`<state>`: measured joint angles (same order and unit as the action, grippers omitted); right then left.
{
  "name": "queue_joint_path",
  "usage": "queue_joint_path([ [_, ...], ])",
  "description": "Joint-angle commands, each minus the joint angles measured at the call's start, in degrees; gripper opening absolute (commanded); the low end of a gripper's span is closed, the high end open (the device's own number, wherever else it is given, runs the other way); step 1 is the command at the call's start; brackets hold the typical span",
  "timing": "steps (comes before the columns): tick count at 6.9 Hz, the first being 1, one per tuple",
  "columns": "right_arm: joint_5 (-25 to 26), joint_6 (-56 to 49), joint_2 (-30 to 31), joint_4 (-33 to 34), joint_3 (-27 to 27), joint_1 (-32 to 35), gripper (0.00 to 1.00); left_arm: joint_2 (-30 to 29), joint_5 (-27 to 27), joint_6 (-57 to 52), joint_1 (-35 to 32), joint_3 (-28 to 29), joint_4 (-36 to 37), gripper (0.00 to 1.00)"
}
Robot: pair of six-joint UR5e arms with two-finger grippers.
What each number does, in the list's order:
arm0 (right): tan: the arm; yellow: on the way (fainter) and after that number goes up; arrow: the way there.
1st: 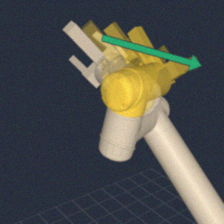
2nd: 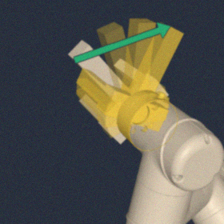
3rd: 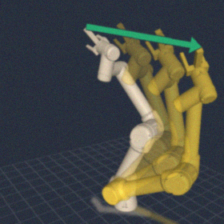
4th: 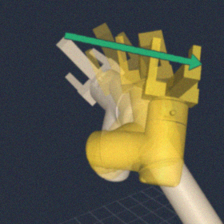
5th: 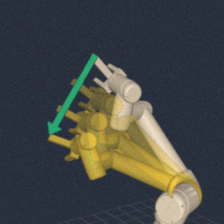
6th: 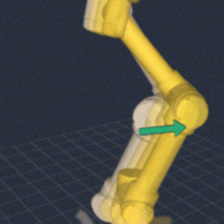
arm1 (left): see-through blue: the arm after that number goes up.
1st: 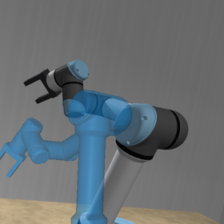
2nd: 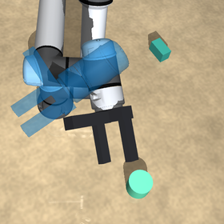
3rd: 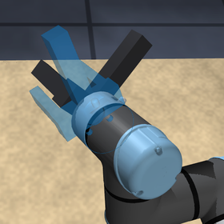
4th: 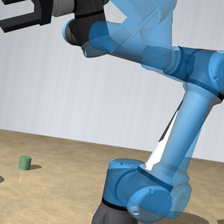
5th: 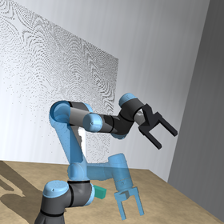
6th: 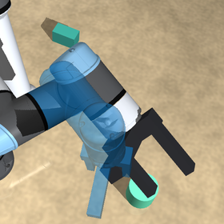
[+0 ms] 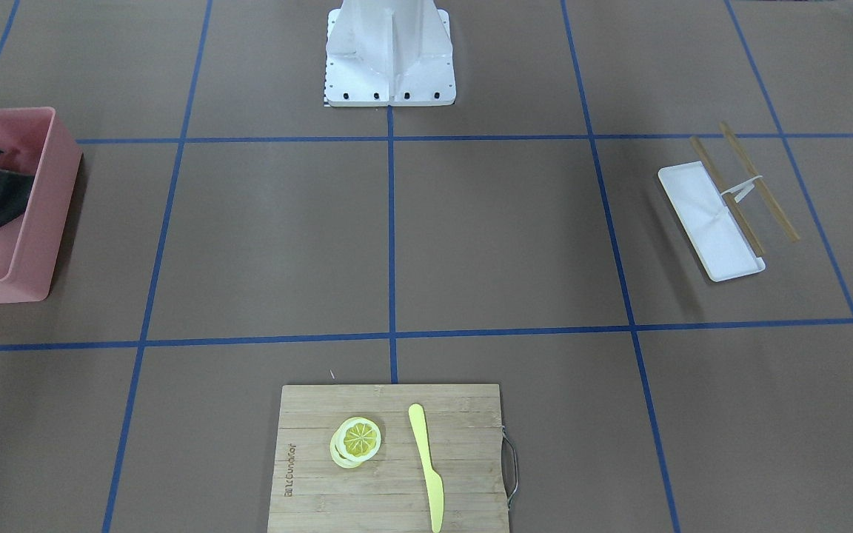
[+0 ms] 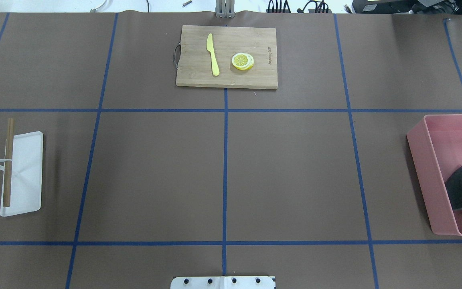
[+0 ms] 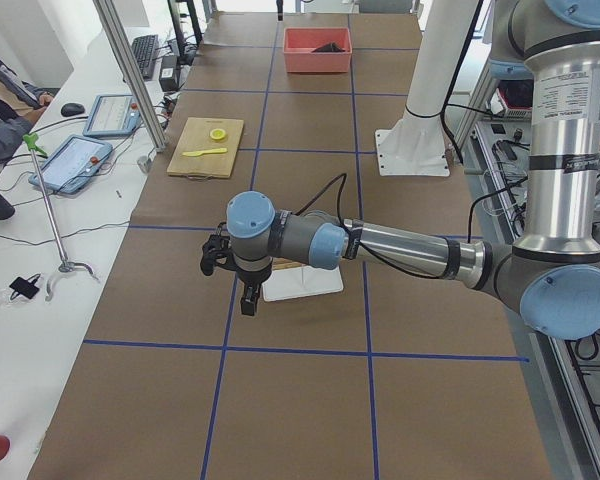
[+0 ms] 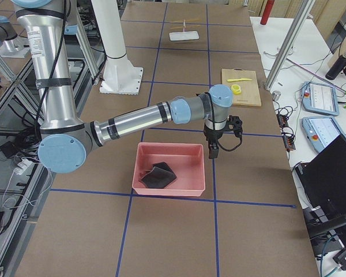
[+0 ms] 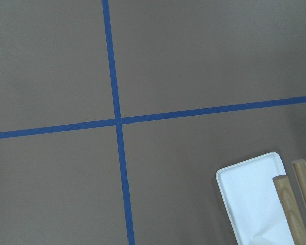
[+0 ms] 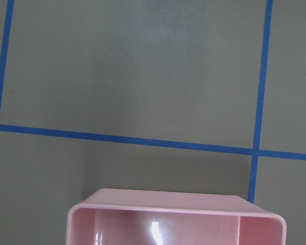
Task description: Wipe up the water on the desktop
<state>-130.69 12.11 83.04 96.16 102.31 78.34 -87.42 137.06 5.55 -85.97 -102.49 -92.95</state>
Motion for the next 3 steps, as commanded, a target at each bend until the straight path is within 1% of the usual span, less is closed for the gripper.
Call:
queue_joint_path([
  [1,-1.6,0.0,0.7,0.0,1.0,0.2,1.0,1.0,0.1,0.1,0.1,-1.0,0.0,0.98],
  [2,-2.4,-0.1,0.8,-0.1,1.3,0.4,1.0,1.0,0.1,0.1,0.3,-1.0,0.0,0.98],
  [3,-2.5,0.4,0.8,0.0,2.0,0.5,1.0,2.4,2.3,-0.1,0.3,-1.2,-0.1,0.98],
])
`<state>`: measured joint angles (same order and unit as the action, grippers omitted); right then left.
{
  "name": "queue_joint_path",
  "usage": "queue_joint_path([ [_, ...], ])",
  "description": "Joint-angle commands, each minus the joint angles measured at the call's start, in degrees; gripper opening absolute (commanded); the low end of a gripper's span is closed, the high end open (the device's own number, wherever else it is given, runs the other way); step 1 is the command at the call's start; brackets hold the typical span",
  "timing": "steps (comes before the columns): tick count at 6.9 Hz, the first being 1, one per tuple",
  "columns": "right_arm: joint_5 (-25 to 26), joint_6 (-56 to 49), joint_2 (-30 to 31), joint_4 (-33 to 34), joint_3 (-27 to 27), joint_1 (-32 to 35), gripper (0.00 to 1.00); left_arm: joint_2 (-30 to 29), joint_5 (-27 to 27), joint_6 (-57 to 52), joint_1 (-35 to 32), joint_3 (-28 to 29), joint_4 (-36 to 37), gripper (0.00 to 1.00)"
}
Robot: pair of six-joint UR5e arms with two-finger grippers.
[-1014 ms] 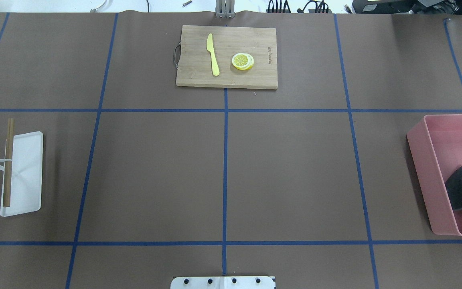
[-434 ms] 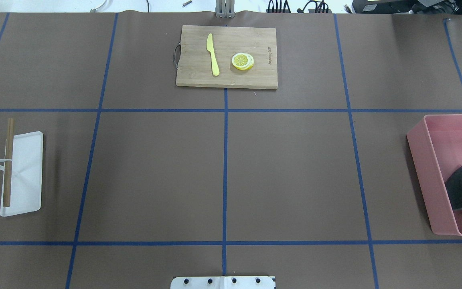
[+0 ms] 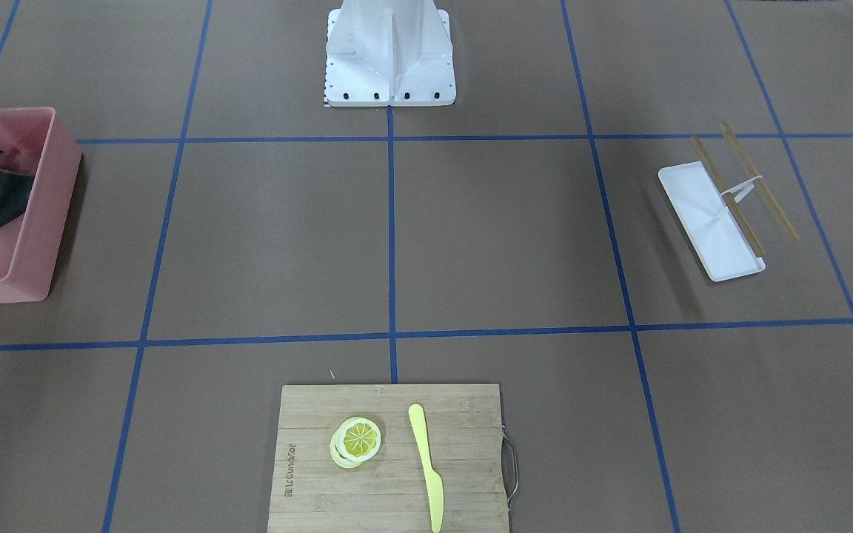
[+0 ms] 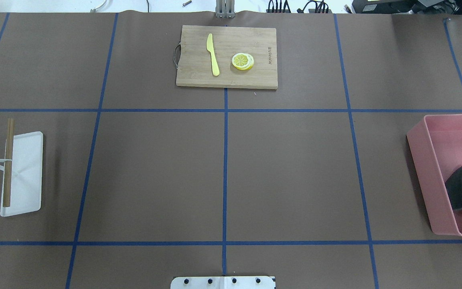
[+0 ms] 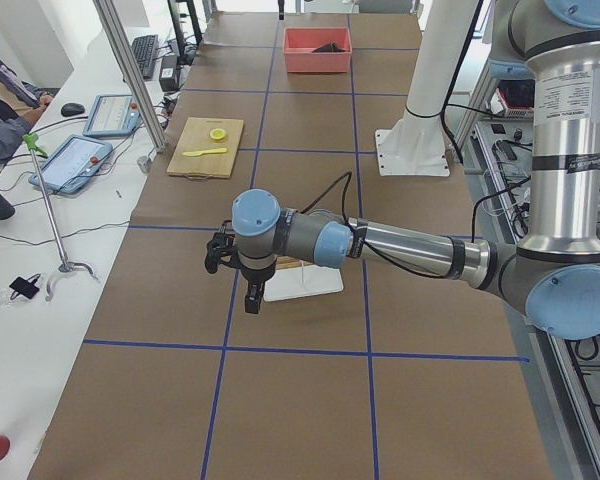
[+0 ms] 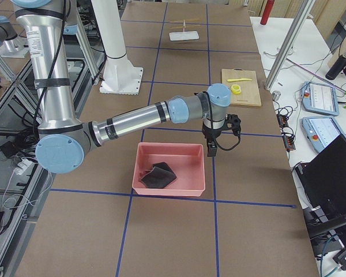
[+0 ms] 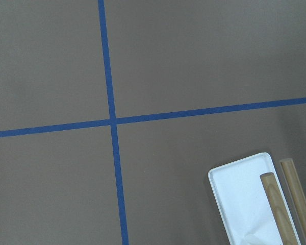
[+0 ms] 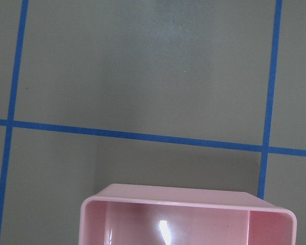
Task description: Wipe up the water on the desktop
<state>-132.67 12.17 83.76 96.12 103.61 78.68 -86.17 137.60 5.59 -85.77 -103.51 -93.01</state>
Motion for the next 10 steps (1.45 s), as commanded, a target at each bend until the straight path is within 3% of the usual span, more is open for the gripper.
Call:
queue_joint_path([
  [1,-0.8,1.4,0.4,0.0,1.5,0.2,1.0,2.5,3.4,-0.2,0.0,-2.0,-1.2,0.98],
  [3,-1.8,2.1,3.2,0.6,7.1,0.2,1.0,6.3,3.6,-0.3,0.1,-6.0,-1.2,0.98],
  [8,-2.9,2.2,6.9,0.5,7.0,0.2,1.0,5.7,1.9,0.0,-0.2,-4.4,-1.2,0.98],
  [10,-5.8,2.2,6.9,0.7,6.2,0.2,1.0,4.8,-3.7,0.2,-0.1,-4.4,-1.3,0.98],
])
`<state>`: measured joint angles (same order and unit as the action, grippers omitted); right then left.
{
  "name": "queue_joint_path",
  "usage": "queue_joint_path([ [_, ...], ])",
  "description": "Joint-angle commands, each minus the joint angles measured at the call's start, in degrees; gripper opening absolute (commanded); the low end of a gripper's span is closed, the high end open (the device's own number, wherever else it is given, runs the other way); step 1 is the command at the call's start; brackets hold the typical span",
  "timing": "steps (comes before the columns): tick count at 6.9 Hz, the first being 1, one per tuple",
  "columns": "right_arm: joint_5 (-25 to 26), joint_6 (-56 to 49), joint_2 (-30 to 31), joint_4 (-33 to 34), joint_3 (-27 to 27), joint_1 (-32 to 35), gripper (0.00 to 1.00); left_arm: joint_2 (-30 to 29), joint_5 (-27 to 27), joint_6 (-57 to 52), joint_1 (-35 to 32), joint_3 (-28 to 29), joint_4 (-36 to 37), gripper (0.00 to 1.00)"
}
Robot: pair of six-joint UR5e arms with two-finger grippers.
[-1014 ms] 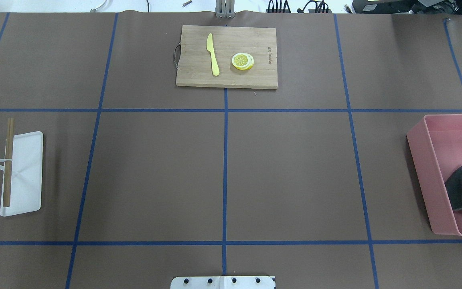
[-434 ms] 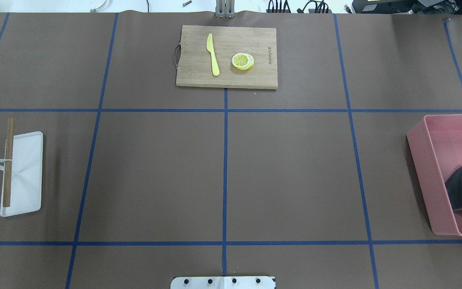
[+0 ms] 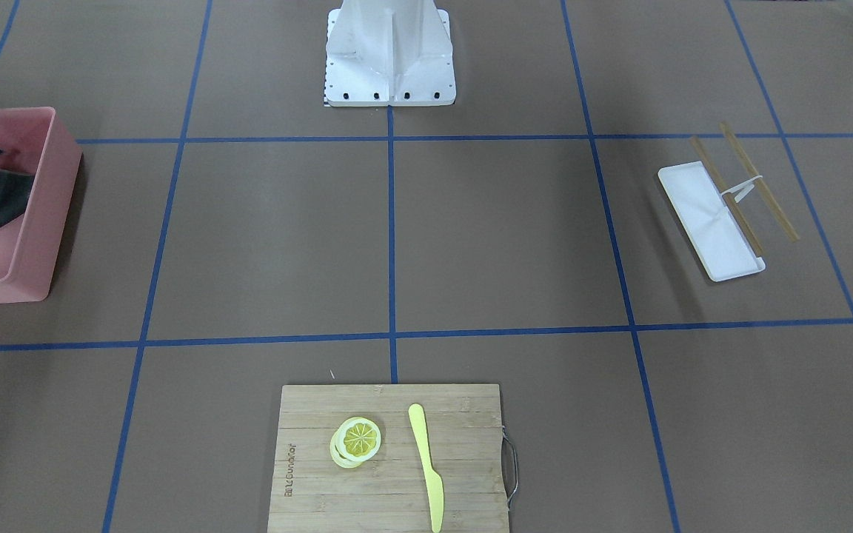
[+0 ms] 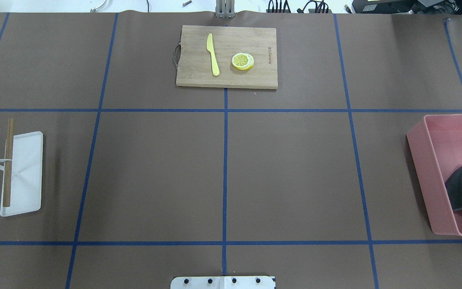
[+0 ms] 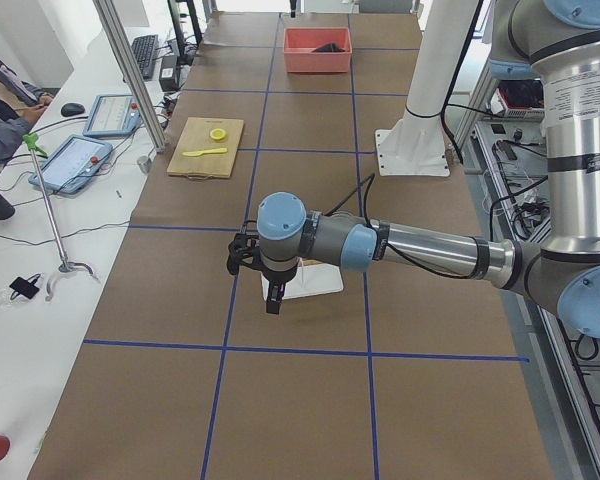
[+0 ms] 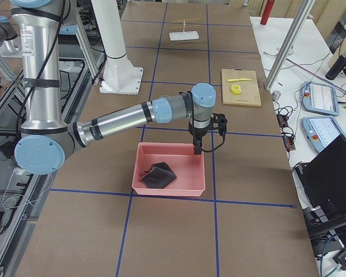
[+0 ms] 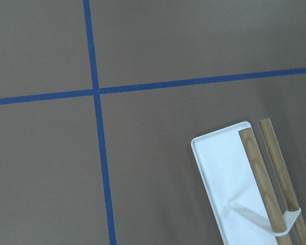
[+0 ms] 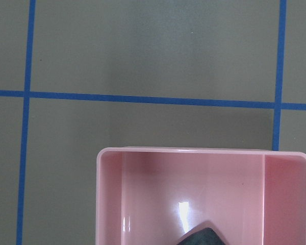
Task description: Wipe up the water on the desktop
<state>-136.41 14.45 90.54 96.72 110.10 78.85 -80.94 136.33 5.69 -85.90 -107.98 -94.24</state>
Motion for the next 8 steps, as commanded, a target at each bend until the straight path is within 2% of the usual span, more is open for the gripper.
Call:
queue_joint_path([
  [1,-2.1,0.0,0.2,0.1,-0.4,0.0,1.0,-1.2,-2.4,0.0,0.0,0.7,-0.2,0.98],
  [3,-1.5,-0.1,2.9,-0.3,0.4,0.0,1.0,-1.4,-2.1,-0.1,-0.1,0.1,-0.2,0.98],
  [5,-1.2,-0.1,2.2,-0.2,0.0,0.0,1.0,-1.9,-2.3,-0.2,0.0,2.1,-0.2,0.98],
  [7,0.3,-0.1,1.7,-0.2,-0.8,-0.2,1.0,-4.8,-2.0,-0.1,0.0,5.1,-0.2,0.98],
  [8,1.2,-0.1,1.5,-0.2,-0.9,-0.5,1.0,-5.8,-2.0,0.0,0.1,4.5,-0.2,0.98],
])
